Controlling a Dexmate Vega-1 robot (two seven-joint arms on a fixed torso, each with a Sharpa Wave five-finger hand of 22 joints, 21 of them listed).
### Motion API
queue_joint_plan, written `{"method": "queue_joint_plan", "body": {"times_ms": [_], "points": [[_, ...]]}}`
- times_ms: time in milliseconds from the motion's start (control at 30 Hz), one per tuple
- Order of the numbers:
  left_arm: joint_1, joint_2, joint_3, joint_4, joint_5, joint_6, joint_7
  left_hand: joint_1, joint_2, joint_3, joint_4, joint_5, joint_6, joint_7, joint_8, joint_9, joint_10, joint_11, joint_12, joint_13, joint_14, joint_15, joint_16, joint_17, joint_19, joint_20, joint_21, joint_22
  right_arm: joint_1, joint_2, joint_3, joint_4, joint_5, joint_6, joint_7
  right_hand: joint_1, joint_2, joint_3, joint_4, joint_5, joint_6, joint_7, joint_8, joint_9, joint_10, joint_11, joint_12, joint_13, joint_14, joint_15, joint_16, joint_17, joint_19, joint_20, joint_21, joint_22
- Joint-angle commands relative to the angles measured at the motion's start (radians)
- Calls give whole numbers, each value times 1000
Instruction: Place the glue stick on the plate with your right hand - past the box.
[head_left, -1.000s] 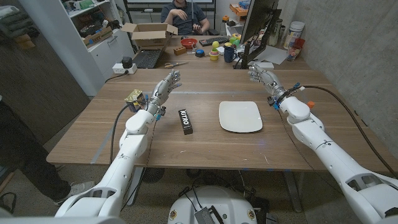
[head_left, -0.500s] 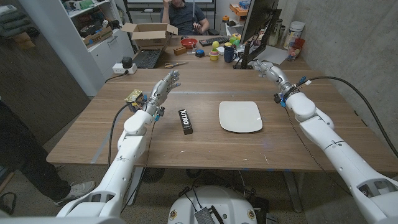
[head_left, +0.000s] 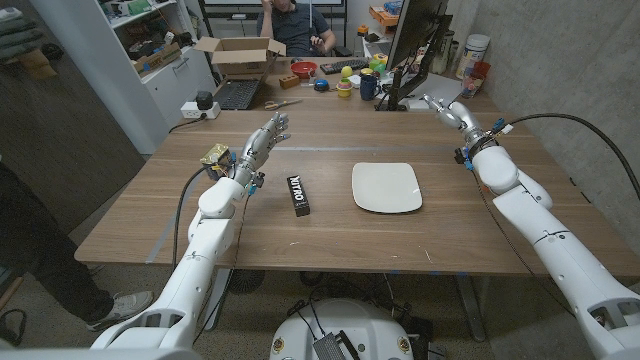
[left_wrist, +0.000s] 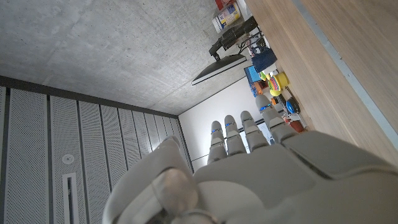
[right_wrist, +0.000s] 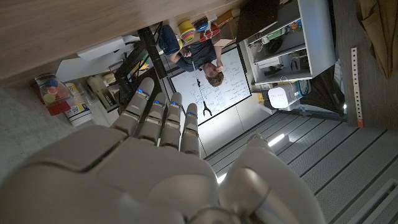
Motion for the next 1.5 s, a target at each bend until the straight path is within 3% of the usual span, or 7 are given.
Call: {"method": "queue_joint_plan", "body": {"times_ms": [33,533,1000,1167,1267,1500], "points": [[-5,2,3,8,0,-2,-5,-1,-10,0,4,1,-1,3,-3,5,-6,-1,-3,3,-5,-3,-5,5,-5,2,0,3,-45,-14,55,-75,-190,-67,-37,-4,-19,-9,-2,7,-6,-4,-1,3,-8,-4,-4,6,-10,-1,-1,3,-8,5,-7,-1],[-11,2,-1,22,-2,-3,-14,-6,-13,-4,5,1,0,5,-3,6,-7,1,-3,3,-6,-4,-6,5,-6,2,-1,3,-110,-5,134,-158,-328,-124,-36,-6,-37,-21,-7,14,-30,-17,-5,4,-25,-14,-8,6,-18,-1,-1,1,-8,13,-14,-1],[-17,-1,-1,30,2,-5,-21,-10,-15,-7,6,1,-3,7,-5,6,-8,0,-3,3,-7,-4,-6,5,-5,2,-2,3,-167,2,177,-230,-532,-209,-49,34,-22,-9,-28,24,-105,-21,-16,5,-56,-25,-14,6,-21,-12,0,-2,10,6,-20,-2],[-16,-2,0,27,1,-2,-24,-12,-16,-8,7,1,-3,7,-5,6,-9,1,-4,3,-7,-4,-6,5,-5,2,-2,3,-179,-2,173,-256,-641,-279,-35,41,-20,-7,-32,24,-109,-22,-13,5,-61,-31,-15,6,-23,-14,0,-2,13,9,-21,-2],[-14,-1,0,24,3,-2,-22,-13,-16,-9,7,1,-5,7,-6,6,-9,1,-4,4,-8,-5,-6,6,-6,2,-3,3,-185,-7,170,-266,-704,-322,-16,51,-20,-6,-38,24,-109,-25,-7,5,-56,-29,-10,6,-8,-19,6,-2,38,10,-16,-2],[-13,-1,1,23,3,-2,-22,-15,-16,-11,7,2,-7,9,-7,6,-11,1,-4,4,-8,-6,-6,6,-6,2,-3,3,-202,0,184,-281,-788,-403,34,54,-22,-8,-41,24,-106,-26,-3,5,-52,-31,-7,6,1,-26,8,-2,58,8,-13,-2]]}}
